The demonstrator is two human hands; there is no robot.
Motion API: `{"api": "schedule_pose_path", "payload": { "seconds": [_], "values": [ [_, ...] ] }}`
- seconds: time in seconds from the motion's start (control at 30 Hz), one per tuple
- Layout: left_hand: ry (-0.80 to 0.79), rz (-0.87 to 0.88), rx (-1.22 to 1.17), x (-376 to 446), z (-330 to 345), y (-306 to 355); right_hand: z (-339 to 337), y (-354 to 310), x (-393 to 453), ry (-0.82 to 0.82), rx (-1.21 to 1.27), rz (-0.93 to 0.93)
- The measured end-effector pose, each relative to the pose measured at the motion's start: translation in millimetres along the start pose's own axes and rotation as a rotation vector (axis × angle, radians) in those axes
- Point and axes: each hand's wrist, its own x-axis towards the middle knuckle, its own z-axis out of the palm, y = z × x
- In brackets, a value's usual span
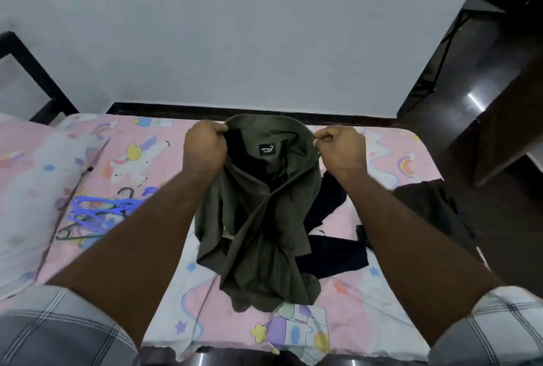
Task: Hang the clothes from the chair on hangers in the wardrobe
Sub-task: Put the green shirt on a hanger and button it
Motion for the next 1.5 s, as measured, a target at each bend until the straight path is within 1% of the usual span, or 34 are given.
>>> {"api": "schedule_pose_path", "payload": {
  "seconds": [0.1, 0.13, 0.27, 0.4, 0.5, 0.6, 0.67, 0.8, 0.9, 1.0, 1.13, 1.23, 1.37, 1.5],
  "values": [
    [-0.042, -0.015, 0.041, 16.9, 31.7, -16.0, 32.7, 19.7, 30.6, -0.021, 0.038, 0.013],
    [-0.062, -0.021, 0.053, 25.2, 42.6, -20.4, 45.4, 25.9, 43.5, -0.051, 0.034, 0.013],
    [-0.179, -0.03, 0.095, 47.6, 92.9, -40.4, 94.6, 60.6, 80.7, -0.286, -0.037, 0.044],
    [-0.28, -0.072, 0.183, 31.4, 161.1, -67.2, 116.1, 107.8, 78.7, -0.368, -0.068, 0.145],
    [-0.414, -0.096, 0.157, -2.7, 202.5, -63.2, 116.4, 142.3, 66.1, -0.387, -0.076, 0.252],
    [-0.546, -0.064, 0.116, -36.6, 241.7, -54.5, 117.5, 181.7, 50.4, -0.411, -0.124, 0.358],
    [-0.619, -0.085, 0.096, -55.8, 265.7, -53.5, 119.2, 205.8, 37.8, -0.408, -0.145, 0.43],
    [-0.719, -0.113, 0.083, -83.2, 305.4, -51.0, 129.1, 246.7, 11.5, -0.382, -0.128, 0.56],
    [-0.807, -0.114, 0.051, -93.3, 334.0, -49.1, 141.0, 269.4, -0.3, -0.345, -0.129, 0.625],
    [-0.875, -0.12, 0.033, -99.2, 364.4, -49.0, 158.3, 291.8, -4.6, -0.294, -0.058, 0.703],
    [-0.935, -0.115, 0.006, -102.1, 401.9, -56.2, 182.1, 319.7, -4.6, -0.252, 0.087, 0.827],
    [-0.906, -0.105, 0.033, -99.7, 420.1, -65.0, 199.5, 335.3, 3.3, -0.235, 0.131, 0.848],
    [-0.824, 0.034, 0.278, -97.3, 433.7, -85.4, 219.5, 343.8, 18.4, -0.238, 0.128, 0.809],
    [-0.788, 0.076, 0.494, -97.7, 446.4, -99.8, 241.4, 350.5, 26.7, -0.204, 0.163, 0.802]
  ]
}}
